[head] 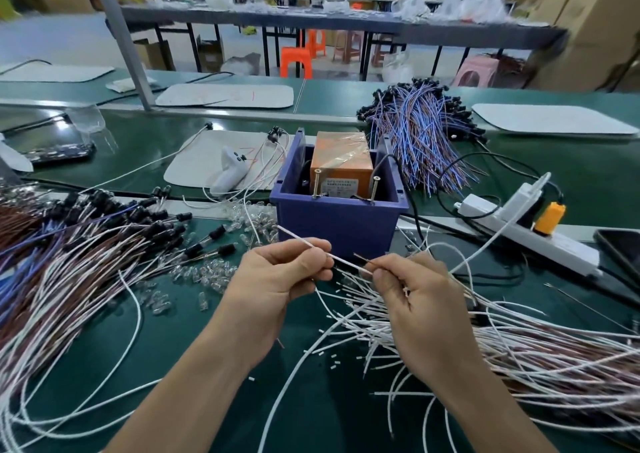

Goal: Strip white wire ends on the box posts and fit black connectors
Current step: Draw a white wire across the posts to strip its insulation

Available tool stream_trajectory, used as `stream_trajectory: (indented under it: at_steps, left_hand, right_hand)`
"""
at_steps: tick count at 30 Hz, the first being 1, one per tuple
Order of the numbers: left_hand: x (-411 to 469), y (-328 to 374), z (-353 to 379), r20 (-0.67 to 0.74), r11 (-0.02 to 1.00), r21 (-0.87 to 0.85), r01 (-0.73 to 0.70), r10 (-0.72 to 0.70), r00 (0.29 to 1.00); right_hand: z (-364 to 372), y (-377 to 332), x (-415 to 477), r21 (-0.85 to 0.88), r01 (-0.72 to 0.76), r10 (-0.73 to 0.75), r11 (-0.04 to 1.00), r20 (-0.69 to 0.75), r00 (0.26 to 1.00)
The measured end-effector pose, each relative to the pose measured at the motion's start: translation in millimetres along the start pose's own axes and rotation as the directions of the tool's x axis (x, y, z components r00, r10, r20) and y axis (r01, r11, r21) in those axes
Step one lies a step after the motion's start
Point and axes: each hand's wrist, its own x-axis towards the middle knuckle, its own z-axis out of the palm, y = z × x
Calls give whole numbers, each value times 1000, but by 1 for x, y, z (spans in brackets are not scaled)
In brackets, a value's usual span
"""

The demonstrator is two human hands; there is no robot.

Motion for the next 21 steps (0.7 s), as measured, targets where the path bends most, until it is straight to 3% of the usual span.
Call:
stream_trajectory:
  at_steps: [4,6,9,13,16,19,21]
  left_hand:
    - [-1,6,6,-83,995,-73,-64,58,995]
    - [-3,10,9,-218,972,-91,-215,191,957]
    - [-4,17,12,-291,892,78,-445,448,846]
    - [4,24,16,-245,803,310,-509,585,773]
    - [6,25,13,-179,659,562,-500,687,704]
    - [5,26,7,-36,374,816,-440,793,608]
    - [6,23,2,36,230,887,-400,831,555]
  right_hand:
    - [-11,-6,12,-67,123,-134,990,-182,974]
    - [-18,-9,23,-10,113,-112,994,-249,962]
    - [-30,-23,44,124,99,-64,987,-259,964]
    - [-52,-45,67,-1,118,-115,993,-232,966]
    - [-67,-56,74,-123,76,-102,989,-215,971]
    - [-72,-59,81,-138,120,-132,983,-81,988]
    - [-72,-53,88,-168,78,-76,983,17,997]
